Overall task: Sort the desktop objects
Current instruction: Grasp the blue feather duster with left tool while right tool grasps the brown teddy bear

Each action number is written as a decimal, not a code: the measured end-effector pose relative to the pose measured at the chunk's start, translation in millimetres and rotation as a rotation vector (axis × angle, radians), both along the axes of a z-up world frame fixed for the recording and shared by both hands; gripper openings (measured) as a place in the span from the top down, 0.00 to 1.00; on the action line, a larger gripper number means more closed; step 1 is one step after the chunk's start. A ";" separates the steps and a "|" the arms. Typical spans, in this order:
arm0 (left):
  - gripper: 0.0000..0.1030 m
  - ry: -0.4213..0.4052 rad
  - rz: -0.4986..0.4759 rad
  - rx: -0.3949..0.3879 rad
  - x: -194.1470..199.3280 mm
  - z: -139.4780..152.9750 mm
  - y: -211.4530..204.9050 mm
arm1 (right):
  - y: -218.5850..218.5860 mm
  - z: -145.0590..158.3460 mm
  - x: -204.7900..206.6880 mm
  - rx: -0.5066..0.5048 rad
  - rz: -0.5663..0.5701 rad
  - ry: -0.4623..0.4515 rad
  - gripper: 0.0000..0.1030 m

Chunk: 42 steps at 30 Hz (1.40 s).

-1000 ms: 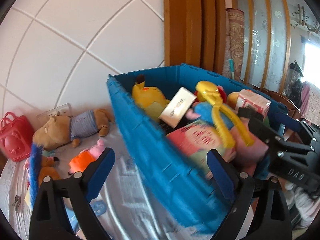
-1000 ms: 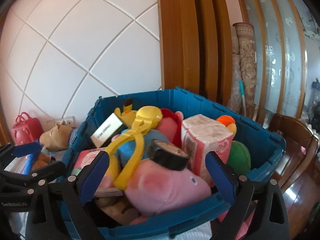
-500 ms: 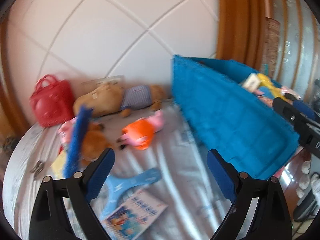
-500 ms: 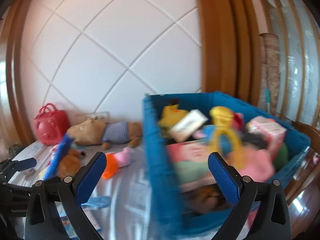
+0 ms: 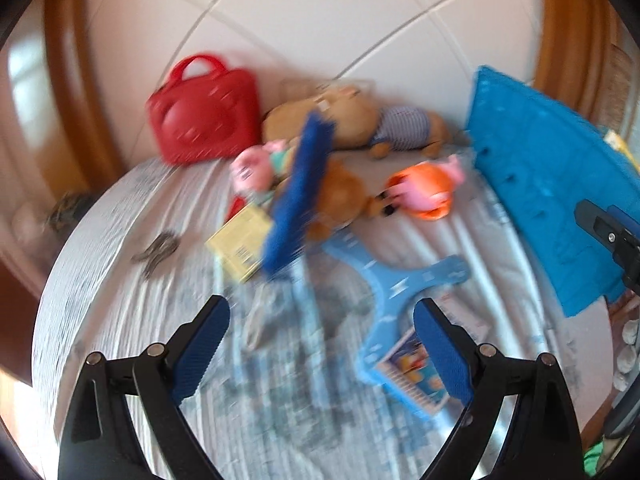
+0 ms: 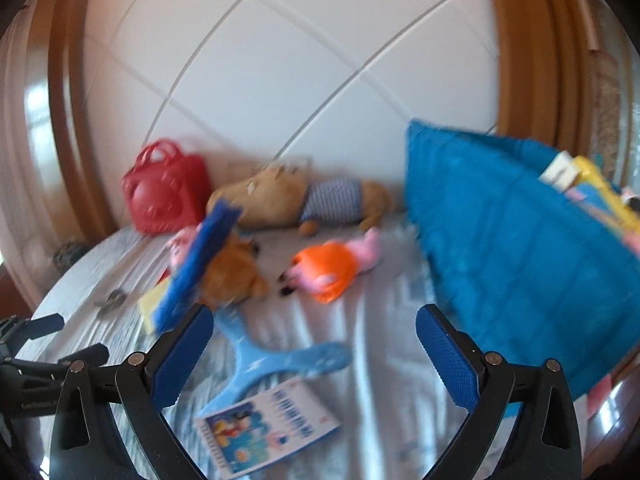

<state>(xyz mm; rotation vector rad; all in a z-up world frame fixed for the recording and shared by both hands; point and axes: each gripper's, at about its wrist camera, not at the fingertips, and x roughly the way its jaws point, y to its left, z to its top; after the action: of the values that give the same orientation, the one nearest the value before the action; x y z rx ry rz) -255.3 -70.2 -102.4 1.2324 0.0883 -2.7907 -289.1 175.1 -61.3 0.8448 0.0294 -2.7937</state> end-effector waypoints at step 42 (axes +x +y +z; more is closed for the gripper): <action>0.20 -0.168 -0.067 0.013 -221.0 -115.0 -59.6 | -115.4 -118.7 -208.2 -0.022 0.121 -0.288 0.15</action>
<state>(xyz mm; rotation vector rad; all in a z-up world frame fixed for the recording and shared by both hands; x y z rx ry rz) -476.3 -129.9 -217.4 1.4944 0.0544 -2.7318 -497.3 59.7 -180.0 1.1885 0.0022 -2.5310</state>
